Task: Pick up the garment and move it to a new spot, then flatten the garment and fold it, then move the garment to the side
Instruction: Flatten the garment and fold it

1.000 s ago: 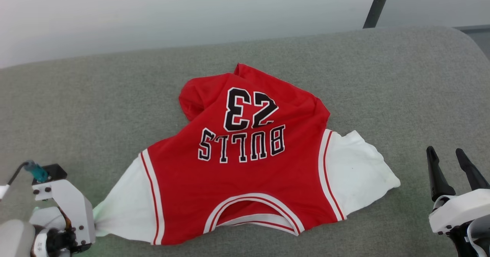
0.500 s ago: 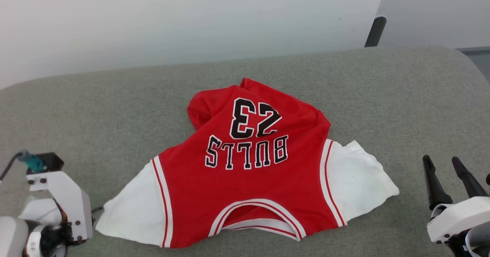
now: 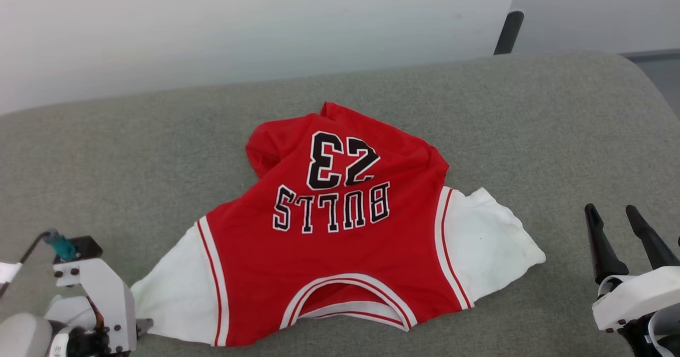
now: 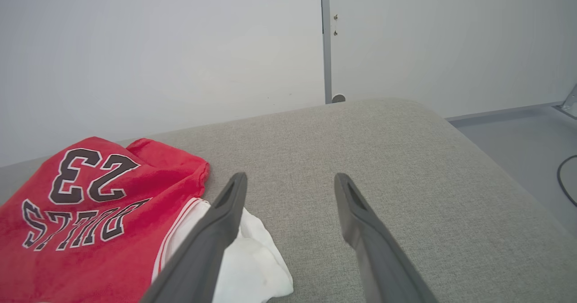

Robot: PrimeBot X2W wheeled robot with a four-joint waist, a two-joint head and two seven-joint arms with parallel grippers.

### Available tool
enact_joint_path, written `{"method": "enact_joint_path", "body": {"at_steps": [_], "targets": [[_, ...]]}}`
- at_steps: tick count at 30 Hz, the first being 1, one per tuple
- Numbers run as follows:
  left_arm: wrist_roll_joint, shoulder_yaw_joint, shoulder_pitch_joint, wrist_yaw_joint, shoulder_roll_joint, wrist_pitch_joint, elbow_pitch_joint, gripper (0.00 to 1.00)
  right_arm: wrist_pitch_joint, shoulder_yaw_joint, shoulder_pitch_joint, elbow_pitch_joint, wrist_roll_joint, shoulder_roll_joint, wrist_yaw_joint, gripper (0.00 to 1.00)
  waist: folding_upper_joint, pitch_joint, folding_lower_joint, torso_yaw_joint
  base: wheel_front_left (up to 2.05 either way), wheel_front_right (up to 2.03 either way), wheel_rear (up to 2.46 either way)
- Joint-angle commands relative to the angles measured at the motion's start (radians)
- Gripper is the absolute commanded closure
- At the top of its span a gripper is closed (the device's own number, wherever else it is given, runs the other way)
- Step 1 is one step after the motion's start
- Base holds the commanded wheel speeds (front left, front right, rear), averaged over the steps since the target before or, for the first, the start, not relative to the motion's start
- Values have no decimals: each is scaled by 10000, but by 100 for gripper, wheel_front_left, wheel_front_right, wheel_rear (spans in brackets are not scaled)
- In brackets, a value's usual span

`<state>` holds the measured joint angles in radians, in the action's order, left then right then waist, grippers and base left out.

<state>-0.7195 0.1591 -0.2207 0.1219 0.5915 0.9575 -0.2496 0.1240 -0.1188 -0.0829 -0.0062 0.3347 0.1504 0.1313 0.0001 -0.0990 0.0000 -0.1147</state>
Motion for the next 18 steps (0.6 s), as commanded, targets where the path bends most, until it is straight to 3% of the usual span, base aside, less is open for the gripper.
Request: {"method": "enact_joint_path", "body": {"at_steps": [1, 15, 16, 17, 18], "targets": [[65, 35, -68, -48, 1, -42, -91, 0, 71, -3, 17, -72, 58, 12, -10, 0, -1, -119, 0, -72, 0, 0, 0], [111, 474, -881, -550, -588, -732, -2298, 3, 435, -1, -272, -401, 221, 77, -10, 0, -1, -758, 0, -112, 0, 0, 0], [18, 460, -940, -585, -662, -711, -2449, 56, 484, -1, -294, -408, 231, 74, -10, 0, -1, -785, 0, -104, 0, 0, 0], [-104, 462, -981, -721, -773, -684, -2539, 100, 545, 24, -317, -403, 260, 81, -10, 0, -1, -812, 0, -96, 0, 0, 0], [-191, 469, -1037, -779, -867, -635, -2637, 100, 663, 75, -325, -387, 278, 111, -10, 0, -1, -839, 0, -85, 0, 0, 0]]}}
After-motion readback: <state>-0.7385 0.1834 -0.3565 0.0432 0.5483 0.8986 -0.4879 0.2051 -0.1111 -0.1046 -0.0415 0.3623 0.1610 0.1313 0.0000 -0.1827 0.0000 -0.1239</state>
